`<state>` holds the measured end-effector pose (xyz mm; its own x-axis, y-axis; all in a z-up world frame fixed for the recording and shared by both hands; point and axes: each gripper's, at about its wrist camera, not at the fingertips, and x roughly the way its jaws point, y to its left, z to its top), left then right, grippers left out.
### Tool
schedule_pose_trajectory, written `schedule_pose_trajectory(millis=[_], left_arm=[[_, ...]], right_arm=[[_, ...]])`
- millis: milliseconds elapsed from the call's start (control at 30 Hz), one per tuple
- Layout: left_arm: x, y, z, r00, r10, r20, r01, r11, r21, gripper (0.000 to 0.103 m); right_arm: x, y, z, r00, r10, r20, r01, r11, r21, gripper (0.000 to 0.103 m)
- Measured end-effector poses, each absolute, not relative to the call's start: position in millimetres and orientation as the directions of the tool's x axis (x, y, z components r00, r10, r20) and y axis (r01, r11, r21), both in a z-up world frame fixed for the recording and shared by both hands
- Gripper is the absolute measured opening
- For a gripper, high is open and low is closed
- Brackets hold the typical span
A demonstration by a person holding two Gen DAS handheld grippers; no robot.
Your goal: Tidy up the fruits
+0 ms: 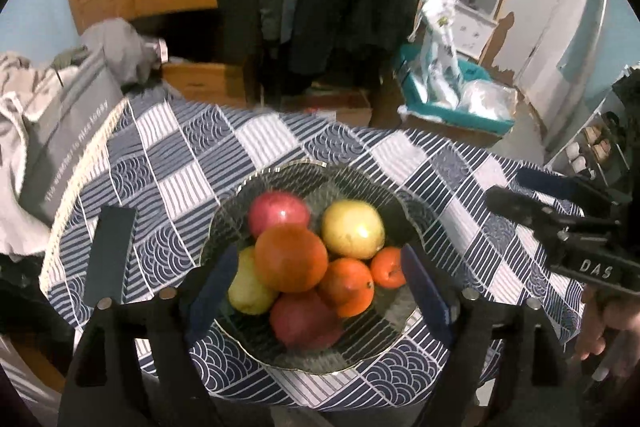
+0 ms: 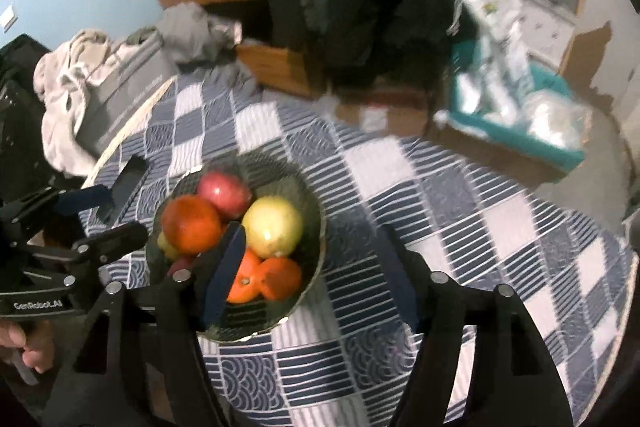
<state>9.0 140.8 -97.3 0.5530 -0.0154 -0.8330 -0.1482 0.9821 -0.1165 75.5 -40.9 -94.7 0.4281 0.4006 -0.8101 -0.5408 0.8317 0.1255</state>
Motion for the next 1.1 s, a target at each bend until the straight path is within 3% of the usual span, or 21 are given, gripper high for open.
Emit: schedule_pose_trajectory(millis=[400, 600, 1100], left_arm=[[3, 120, -52, 0.645, 0.009, -0.764, -0.122, 0.988, -0.091, 0.090], [-1, 106, -27, 0.697, 0.033, -0.716, -0.106, 0.993, -0.057, 0.102], [-3, 83, 9, 0.765, 0.059, -0.642, -0.108, 0.993, -0.038, 0.102]], right_arm=[[63, -84, -31, 0.596, 0.372, -0.712, -0.466, 0.882, 0.071, 0.080], [57, -106, -9, 0.656, 0.333, -0.677, -0.420, 0.907, 0.039, 0.080], [47, -154, 10, 0.744, 0.257, -0.617, -0.332, 0.943, -0.008, 0.080]])
